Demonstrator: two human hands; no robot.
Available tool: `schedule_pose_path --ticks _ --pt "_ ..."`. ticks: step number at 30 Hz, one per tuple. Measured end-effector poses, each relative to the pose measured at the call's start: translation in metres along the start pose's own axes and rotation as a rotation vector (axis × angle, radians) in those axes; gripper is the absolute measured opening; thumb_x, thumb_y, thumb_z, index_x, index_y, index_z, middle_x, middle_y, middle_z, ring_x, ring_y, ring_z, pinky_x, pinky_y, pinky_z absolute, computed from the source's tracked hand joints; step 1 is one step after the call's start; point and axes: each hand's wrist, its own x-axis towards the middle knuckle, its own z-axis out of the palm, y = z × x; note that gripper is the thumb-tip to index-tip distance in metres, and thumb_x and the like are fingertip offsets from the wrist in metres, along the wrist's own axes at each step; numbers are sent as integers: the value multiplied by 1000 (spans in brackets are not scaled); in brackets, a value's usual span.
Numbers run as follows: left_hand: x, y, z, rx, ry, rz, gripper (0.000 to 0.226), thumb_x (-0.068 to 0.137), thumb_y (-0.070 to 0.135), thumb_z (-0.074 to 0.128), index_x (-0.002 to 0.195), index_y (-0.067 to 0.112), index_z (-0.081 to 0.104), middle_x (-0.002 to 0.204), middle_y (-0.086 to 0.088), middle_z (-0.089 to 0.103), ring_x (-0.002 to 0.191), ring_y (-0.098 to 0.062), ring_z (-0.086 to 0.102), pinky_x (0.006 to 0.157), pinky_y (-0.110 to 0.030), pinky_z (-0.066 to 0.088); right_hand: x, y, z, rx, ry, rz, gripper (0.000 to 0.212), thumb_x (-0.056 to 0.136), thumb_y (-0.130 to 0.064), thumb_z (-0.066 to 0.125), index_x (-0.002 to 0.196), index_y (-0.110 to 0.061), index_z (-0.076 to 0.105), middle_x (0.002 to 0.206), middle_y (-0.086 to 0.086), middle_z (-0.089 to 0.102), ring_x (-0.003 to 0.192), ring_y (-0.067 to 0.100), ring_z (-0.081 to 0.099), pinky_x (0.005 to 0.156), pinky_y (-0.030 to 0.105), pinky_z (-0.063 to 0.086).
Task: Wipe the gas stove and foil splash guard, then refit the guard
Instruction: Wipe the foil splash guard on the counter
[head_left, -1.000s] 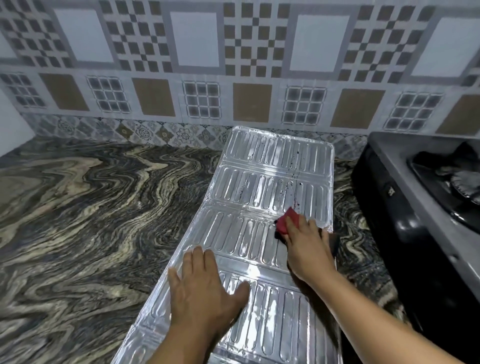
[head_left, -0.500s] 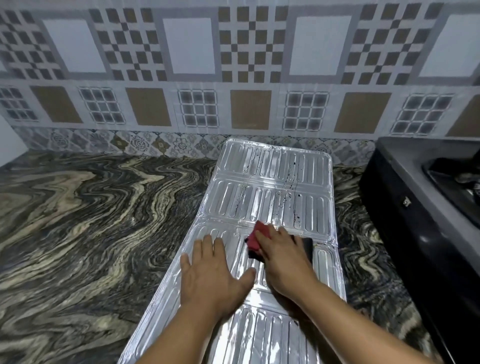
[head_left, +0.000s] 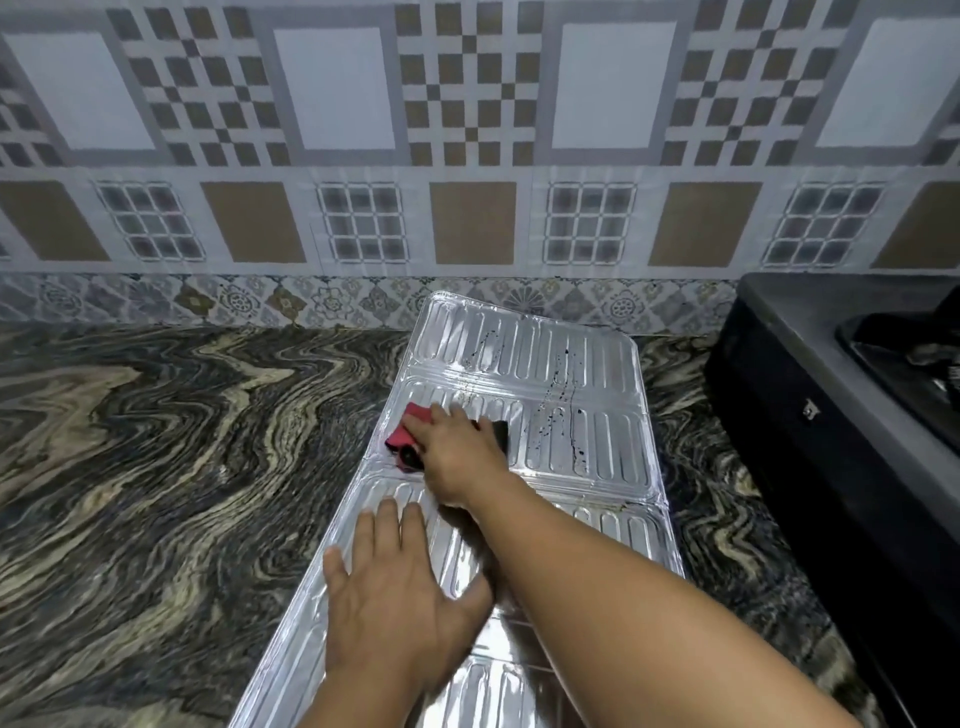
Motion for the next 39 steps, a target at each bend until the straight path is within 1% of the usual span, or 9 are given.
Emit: schedule_pose_path --ticks 3,12,15,19,24,30,33,36,39 --pt "0 1 -2 0 -15 -9 101 74 82 26 154 22 14 165 -1 5 152 -22 1 121 -54 7 -11 27 -4 -26 57 72 71 89 -5 52 151 -26 25 159 11 21 147 33 13 116 59 8" --pt "0 0 -1 -23 -30 -10 104 71 85 25 153 22 17 164 -2 9 151 -23 4 120 -55 9 -72 120 -8 -71 177 214 67 91 -8 49 150 -30 28 152 4 37 137 26 32 106 45 29" --pt "1 -1 0 -13 -20 -3 104 71 85 26 152 21 19 163 -2 13 151 -24 8 120 -55 12 -95 139 -16 -111 185 200 70 84 -5 51 149 -28 34 147 4 45 129 26 43 104 39 36" --pt "2 -2 0 -12 -13 4 105 70 85 26 152 20 21 162 -3 16 150 -25 11 119 -56 13 -122 158 -27 -137 205 215 59 86 -8 47 143 -25 46 137 4 56 121 29 52 96 35 43" --pt "3 -3 1 9 -16 19 103 72 85 27 151 19 22 162 -5 17 150 -26 12 118 -56 15 -150 144 -32 -137 125 219 62 88 -11 54 146 -29 40 145 -2 47 130 23 42 108 43 30" --pt "5 -4 4 16 -5 20 103 71 86 27 150 20 24 161 -3 18 149 -25 12 117 -56 16 -135 81 -12 -86 137 136 67 91 1 49 148 -31 33 155 2 34 141 27 29 118 51 16" --pt "5 -5 4 11 -12 10 105 69 86 25 151 21 22 162 -2 16 150 -24 9 118 -56 13 -109 55 -8 -83 87 30 65 88 -2 49 147 -26 36 152 7 37 136 30 32 111 50 22" --pt "2 -4 2 9 -9 7 104 70 86 25 152 22 20 163 -2 14 151 -24 7 119 -55 11 -99 62 -6 -68 66 -39 70 85 -1 50 148 -29 35 152 3 38 133 26 36 107 45 29" --pt "0 -5 0 -10 -17 7 102 71 85 26 152 22 20 163 -2 12 151 -24 5 120 -55 9 -104 95 -7 -85 113 19 75 81 1 50 147 -31 36 152 1 40 132 23 40 106 40 33"
